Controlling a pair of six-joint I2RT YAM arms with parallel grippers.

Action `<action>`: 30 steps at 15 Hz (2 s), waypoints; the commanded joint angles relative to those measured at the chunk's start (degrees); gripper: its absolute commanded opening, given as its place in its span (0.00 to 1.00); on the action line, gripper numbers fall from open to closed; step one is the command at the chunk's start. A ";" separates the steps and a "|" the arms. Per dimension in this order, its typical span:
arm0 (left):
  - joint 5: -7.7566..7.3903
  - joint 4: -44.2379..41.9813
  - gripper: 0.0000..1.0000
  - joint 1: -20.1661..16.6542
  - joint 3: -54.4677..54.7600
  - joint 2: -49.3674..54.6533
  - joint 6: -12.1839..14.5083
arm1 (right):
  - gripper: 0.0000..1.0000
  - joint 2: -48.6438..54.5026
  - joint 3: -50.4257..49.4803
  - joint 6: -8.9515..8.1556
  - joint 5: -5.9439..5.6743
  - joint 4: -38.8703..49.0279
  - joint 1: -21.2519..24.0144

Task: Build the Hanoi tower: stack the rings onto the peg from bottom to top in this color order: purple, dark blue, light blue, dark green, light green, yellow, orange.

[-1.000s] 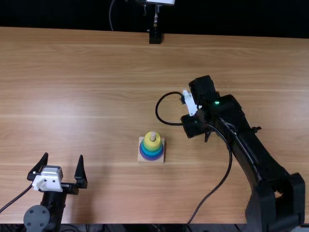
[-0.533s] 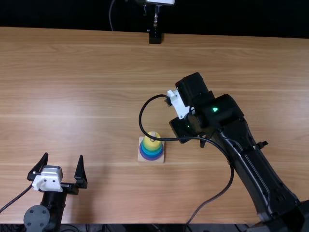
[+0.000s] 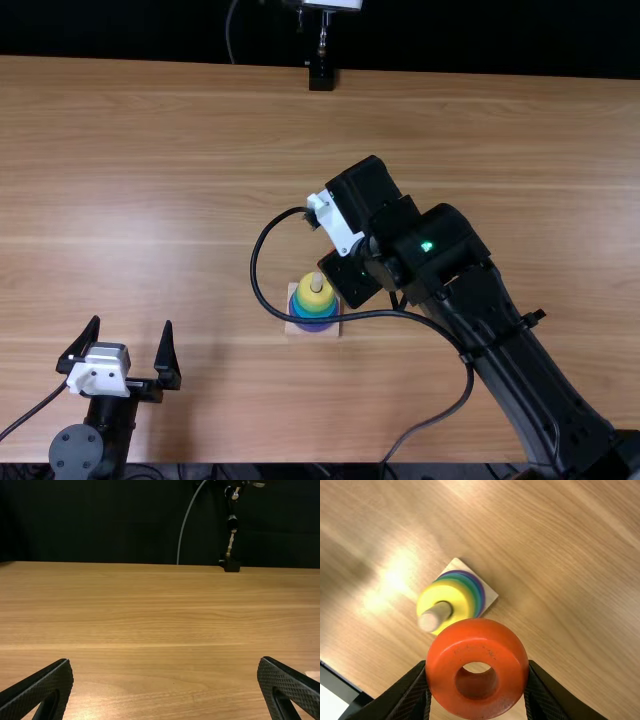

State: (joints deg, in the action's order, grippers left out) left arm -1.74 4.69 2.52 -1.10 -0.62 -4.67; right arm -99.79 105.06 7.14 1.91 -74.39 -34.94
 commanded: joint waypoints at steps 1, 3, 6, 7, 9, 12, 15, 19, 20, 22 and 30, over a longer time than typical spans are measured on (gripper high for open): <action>-1.53 2.59 1.00 -0.33 1.10 0.62 0.45 | 0.00 1.26 1.64 -0.18 0.30 -0.13 -1.54; -1.53 2.59 1.00 -0.33 1.10 0.62 0.45 | 0.00 1.09 1.20 -0.28 0.30 0.08 -2.68; -1.53 2.59 1.00 -0.33 1.10 0.62 0.45 | 0.00 0.91 0.94 -0.28 0.30 0.29 -3.47; -1.53 2.59 1.00 -0.33 1.10 0.62 0.45 | 0.00 0.82 0.94 -0.39 0.30 0.39 -3.56; -1.53 2.59 1.00 -0.33 1.10 0.62 0.45 | 0.00 0.65 0.94 -0.39 0.30 0.61 -4.00; -1.53 2.59 1.00 -0.33 1.10 0.62 0.45 | 0.00 -1.55 0.85 -0.49 0.30 0.61 -4.17; -1.53 2.59 1.00 -0.33 1.10 0.62 0.45 | 0.00 -2.52 0.76 -0.49 0.30 0.61 -4.09; -1.53 2.59 1.00 -0.33 1.10 0.62 0.45 | 0.00 -2.78 0.94 -0.60 0.30 0.61 -4.17; -1.53 2.59 1.00 -0.33 1.10 0.62 0.45 | 0.00 -2.78 0.85 -0.60 0.30 0.61 -4.17; -1.53 2.59 1.00 -0.33 1.10 0.62 0.45 | 0.00 -2.87 0.76 -0.60 0.30 0.61 -4.17; -1.53 2.59 1.00 -0.33 1.10 0.62 0.45 | 0.00 -4.63 0.85 -0.60 0.30 0.61 -4.17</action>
State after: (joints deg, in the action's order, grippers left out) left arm -1.74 4.71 2.52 -1.10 -0.62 -4.69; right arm -103.96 105.06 6.87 1.93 -73.76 -38.52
